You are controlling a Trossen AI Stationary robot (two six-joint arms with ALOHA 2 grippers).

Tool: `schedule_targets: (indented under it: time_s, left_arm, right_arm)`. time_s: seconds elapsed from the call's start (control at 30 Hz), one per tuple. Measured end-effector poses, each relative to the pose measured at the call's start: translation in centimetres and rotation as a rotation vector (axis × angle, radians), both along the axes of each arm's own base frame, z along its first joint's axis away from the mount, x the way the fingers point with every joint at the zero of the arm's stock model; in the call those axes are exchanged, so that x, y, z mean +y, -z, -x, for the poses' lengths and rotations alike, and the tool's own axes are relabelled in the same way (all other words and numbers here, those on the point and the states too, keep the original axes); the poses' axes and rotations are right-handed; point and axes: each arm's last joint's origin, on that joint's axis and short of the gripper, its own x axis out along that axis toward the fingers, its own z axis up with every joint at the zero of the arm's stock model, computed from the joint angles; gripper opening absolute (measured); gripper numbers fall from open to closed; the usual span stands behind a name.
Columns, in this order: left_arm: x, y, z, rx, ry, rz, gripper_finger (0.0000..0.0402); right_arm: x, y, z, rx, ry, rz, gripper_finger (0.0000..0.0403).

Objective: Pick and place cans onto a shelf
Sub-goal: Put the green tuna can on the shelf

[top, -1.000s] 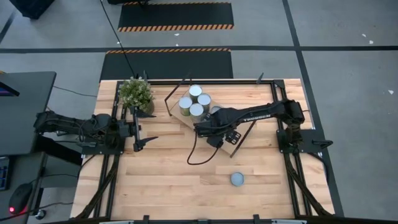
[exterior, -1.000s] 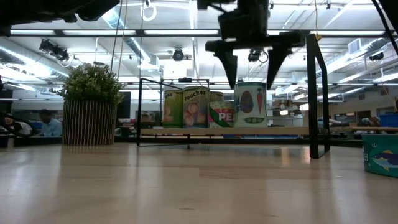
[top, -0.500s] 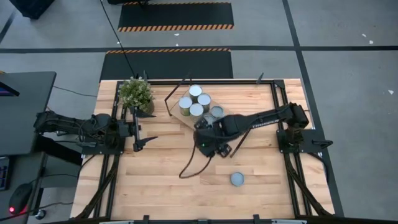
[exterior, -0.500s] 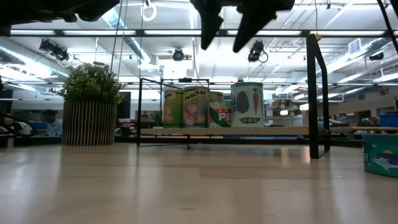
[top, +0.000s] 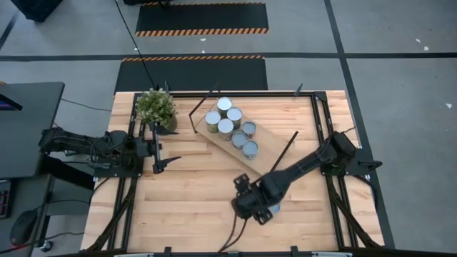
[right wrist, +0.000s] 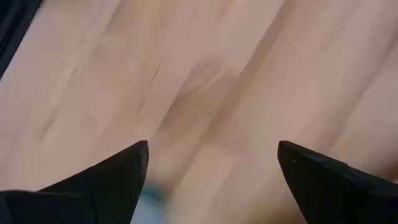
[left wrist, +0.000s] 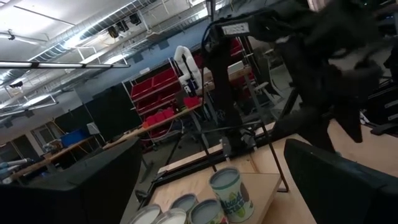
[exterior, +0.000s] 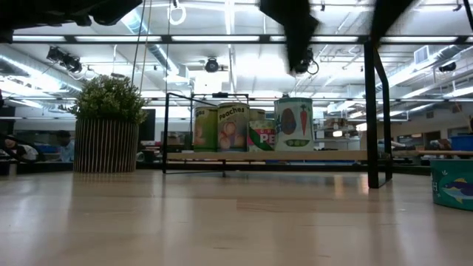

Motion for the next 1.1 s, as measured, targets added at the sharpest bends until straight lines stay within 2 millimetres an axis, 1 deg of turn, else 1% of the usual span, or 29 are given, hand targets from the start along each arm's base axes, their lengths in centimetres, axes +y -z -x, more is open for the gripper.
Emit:
schedule_targets:
  time_s: [0.07,0.13,0.2,0.23,0.27,0.37,0.43,0.5,0.87,1.0,1.1]
  left_arm:
    - [0.0,0.0,0.0,0.0,0.0,0.0,0.0398]
    - [0.0,0.0,0.0,0.001,0.0,0.0,0.0398]
    - [0.0,0.0,0.0,0.002,0.0,0.0,0.0398]
    - [0.0,0.0,0.0,0.001,0.0,0.001,0.0398]
    - [0.0,0.0,0.0,0.001,0.0,0.001,0.0398]
    - [0.0,0.0,0.0,0.003,0.0,0.0,0.0398]
    - [0.0,0.1,0.0,0.005,0.0,-0.001,0.0398]
    - [0.0,0.1,0.0,0.01,0.0,-0.001,0.0398]
    - [0.0,0.1,0.0,0.013,0.0,-0.001,0.0398]
    - [0.0,0.1,0.0,0.012,0.0,-0.001,0.0398]
    - [0.0,0.1,0.0,0.012,0.0,-0.001,0.0398]
  right_arm:
    - [0.4,1.2,0.6,0.056,0.084,-0.016,0.0364]
    - [0.6,1.9,1.0,0.103,0.155,-0.032,0.0367]
    - [0.8,2.4,1.4,0.16,0.187,-0.052,0.0374]
    - [0.9,2.6,1.2,0.154,0.187,-0.067,0.0379]
    - [1.1,2.8,1.3,0.157,0.18,-0.067,0.0384]
    - [2.0,4.4,2.1,0.203,0.113,-0.025,0.0396]
    - [2.4,5.5,2.8,0.257,0.07,0.014,0.0398]
    - [2.8,5.9,3.2,0.267,0.05,0.022,0.0398]
    - [2.8,8.6,5.8,0.388,-0.038,0.102,0.0396]
    - [2.5,9.4,6.3,0.412,-0.053,0.119,0.0389]
    - [2.4,9.7,6.3,0.399,-0.072,0.132,0.0375]
